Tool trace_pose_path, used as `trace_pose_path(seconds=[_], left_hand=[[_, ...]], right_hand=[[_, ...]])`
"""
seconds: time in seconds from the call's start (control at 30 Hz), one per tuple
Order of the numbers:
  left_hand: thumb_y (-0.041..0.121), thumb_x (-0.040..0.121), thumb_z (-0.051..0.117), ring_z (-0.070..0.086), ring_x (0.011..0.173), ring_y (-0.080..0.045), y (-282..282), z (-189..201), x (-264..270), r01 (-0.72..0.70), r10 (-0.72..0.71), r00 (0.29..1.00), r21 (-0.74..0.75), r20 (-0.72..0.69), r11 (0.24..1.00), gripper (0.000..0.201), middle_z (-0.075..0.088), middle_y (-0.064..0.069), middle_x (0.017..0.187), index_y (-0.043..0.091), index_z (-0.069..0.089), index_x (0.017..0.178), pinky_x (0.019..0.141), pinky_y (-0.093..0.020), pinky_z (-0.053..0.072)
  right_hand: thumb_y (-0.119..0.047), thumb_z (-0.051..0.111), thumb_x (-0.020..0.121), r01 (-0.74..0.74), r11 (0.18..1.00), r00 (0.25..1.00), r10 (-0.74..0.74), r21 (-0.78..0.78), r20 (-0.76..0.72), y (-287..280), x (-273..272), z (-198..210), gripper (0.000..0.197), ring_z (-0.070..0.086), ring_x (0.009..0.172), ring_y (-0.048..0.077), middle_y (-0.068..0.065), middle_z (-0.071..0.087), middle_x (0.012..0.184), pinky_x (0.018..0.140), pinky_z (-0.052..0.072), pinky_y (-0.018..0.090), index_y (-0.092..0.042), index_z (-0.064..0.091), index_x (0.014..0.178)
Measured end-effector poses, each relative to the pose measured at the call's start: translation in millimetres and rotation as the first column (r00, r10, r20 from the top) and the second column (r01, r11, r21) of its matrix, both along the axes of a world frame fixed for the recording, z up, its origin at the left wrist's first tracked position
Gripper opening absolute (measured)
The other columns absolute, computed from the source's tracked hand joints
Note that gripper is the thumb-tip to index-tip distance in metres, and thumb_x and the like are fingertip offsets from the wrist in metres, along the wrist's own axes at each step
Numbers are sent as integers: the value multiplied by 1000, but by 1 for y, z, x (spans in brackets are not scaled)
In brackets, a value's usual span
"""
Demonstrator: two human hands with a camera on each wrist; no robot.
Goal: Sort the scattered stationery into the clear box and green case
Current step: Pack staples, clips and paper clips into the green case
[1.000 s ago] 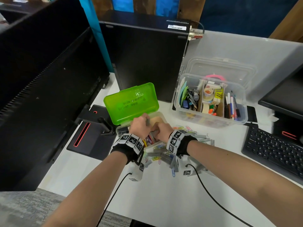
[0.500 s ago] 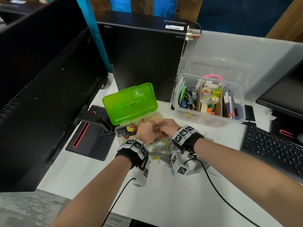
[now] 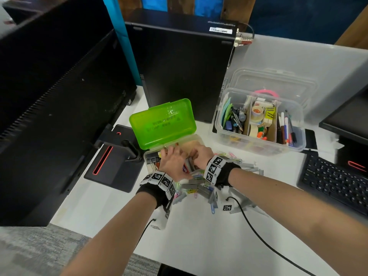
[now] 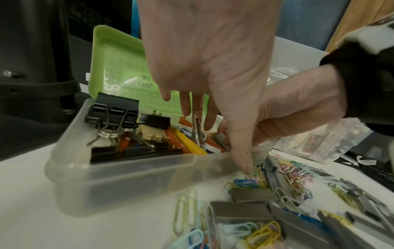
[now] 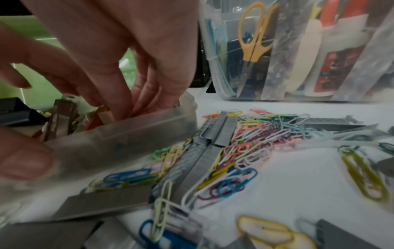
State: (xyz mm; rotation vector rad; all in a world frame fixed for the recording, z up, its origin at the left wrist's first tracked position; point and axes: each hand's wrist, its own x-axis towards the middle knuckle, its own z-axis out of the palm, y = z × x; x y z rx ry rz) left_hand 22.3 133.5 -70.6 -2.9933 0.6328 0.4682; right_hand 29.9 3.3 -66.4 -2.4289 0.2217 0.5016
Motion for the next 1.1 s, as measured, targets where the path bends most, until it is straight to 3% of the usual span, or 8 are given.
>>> trace_pose_path(seconds=[0.1, 0.3, 0.67, 0.8, 0.9, 1.0, 1.07, 1.1], left_hand=[[74, 69, 58, 30, 125, -27, 0, 1, 0, -5, 5, 1000, 1, 3, 1000, 82, 38, -8, 135, 21, 48, 131, 107, -47, 20], [66, 69, 67, 29, 127, -27, -1, 2, 2, 1, -1, 1000, 1, -16, 1000, 79, 37, -7, 135, 22, 47, 132, 108, -48, 20], [66, 70, 64, 27, 131, -29, -6, 5, 1, 25, -24, 999, 70, -21, 997, 81, 34, -10, 139, 21, 45, 134, 109, -49, 19], [69, 83, 47, 32, 125, -27, -16, 12, -6, 91, -91, 994, 7, 61, 996, 71, 39, -8, 131, 22, 41, 137, 107, -47, 23], [39, 98, 41, 40, 121, -27, -30, 17, -16, 196, -187, 979, -136, 77, 971, 44, 42, -9, 133, 17, 41, 136, 106, -45, 33], [17, 96, 43, 56, 102, -27, -49, 14, -31, 259, -273, 962, -281, -11, 924, 26, 47, -9, 123, 12, 48, 121, 84, -41, 51], [11, 94, 44, 58, 97, -24, -60, 13, -41, 315, -352, 933, -302, -74, 900, 20, 52, -7, 111, 11, 51, 113, 79, -37, 52], [10, 93, 46, 58, 98, -23, -64, 11, -46, 337, -379, 919, -284, -107, 898, 20, 54, -7, 110, 12, 52, 112, 81, -35, 52]], right_hand=[[4, 52, 81, -28, 999, 999, 29, -33, 37, 2, 0, -3, 25, 61, 97, 33, 12, 68, 102, 82, 51, 37, -7, 70, 93], [-4, 55, 87, -85, 978, 995, 95, -189, 41, 1, -8, -7, 27, 57, 107, 32, 12, 65, 113, 84, 46, 34, -14, 64, 110], [-5, 46, 89, -91, 996, 994, 92, -22, 64, -10, -13, -1, 31, 59, 101, 34, 15, 68, 106, 88, 50, 36, -13, 70, 107], [-6, 52, 86, 76, 991, 986, -90, 109, 137, -37, -15, 15, 23, 62, 83, 24, 9, 68, 91, 74, 50, 28, -13, 70, 98], [-7, 55, 86, 183, 971, 971, -203, 154, 123, -71, -25, 19, 19, 59, 78, 20, 4, 62, 84, 72, 49, 28, -14, 66, 100], [-10, 59, 86, 289, 945, 954, -297, 155, 31, -97, -45, 12, 11, 61, 74, 20, 5, 64, 86, 62, 52, 29, -20, 62, 89], [-6, 60, 85, 240, 960, 971, -238, 140, -36, -103, -62, 6, 14, 59, 69, 15, 5, 65, 88, 49, 44, 17, -20, 62, 87], [-3, 60, 83, 184, 974, 982, -175, 132, -74, -102, -72, 5, 17, 57, 69, 13, 3, 64, 88, 49, 41, 14, -18, 64, 89]])
